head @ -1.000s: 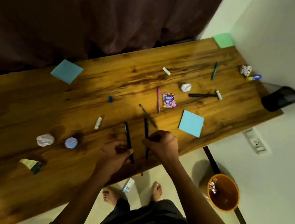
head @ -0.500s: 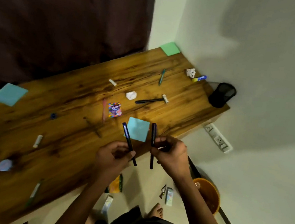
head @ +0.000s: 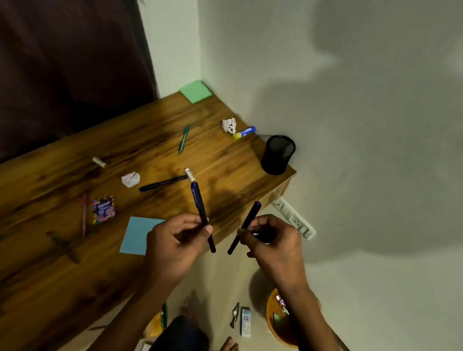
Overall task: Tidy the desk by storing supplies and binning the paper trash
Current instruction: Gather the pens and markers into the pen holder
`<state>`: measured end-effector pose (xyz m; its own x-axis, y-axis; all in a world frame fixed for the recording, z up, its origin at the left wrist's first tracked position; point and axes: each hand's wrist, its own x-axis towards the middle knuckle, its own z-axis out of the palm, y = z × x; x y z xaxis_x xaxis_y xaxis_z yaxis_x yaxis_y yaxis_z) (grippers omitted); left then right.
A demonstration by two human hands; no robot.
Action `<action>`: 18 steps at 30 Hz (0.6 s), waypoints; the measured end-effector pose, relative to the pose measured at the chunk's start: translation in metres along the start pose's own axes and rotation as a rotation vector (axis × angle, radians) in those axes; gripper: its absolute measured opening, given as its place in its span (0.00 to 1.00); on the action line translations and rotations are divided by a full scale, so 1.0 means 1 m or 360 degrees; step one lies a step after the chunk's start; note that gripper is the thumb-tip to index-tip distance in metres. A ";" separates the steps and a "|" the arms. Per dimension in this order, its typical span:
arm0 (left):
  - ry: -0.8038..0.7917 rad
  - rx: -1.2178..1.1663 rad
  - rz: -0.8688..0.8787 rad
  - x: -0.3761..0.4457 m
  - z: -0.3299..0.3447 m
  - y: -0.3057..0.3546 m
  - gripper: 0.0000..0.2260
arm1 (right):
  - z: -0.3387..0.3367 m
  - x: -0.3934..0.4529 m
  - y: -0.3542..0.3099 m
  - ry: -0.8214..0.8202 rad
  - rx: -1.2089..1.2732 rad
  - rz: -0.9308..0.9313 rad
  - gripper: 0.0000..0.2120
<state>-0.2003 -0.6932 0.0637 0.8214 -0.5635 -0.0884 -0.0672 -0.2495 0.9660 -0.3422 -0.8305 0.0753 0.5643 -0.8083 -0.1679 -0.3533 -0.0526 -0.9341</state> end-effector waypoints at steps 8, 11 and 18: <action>-0.0112 -0.0140 0.0100 0.085 0.044 0.017 0.04 | -0.030 0.069 -0.028 0.0202 0.0050 -0.0023 0.05; -0.0159 -0.0088 0.0235 0.126 0.056 0.019 0.06 | -0.033 0.103 -0.042 0.0290 -0.0011 -0.0065 0.06; -0.0339 -0.0171 0.0168 0.190 0.077 0.032 0.08 | -0.034 0.143 -0.060 0.0674 -0.0081 -0.0117 0.26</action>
<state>-0.0899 -0.8695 0.0592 0.6743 -0.7380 -0.0242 -0.0761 -0.1020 0.9919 -0.2657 -0.9626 0.1183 0.2374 -0.9700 0.0526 -0.3660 -0.1395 -0.9201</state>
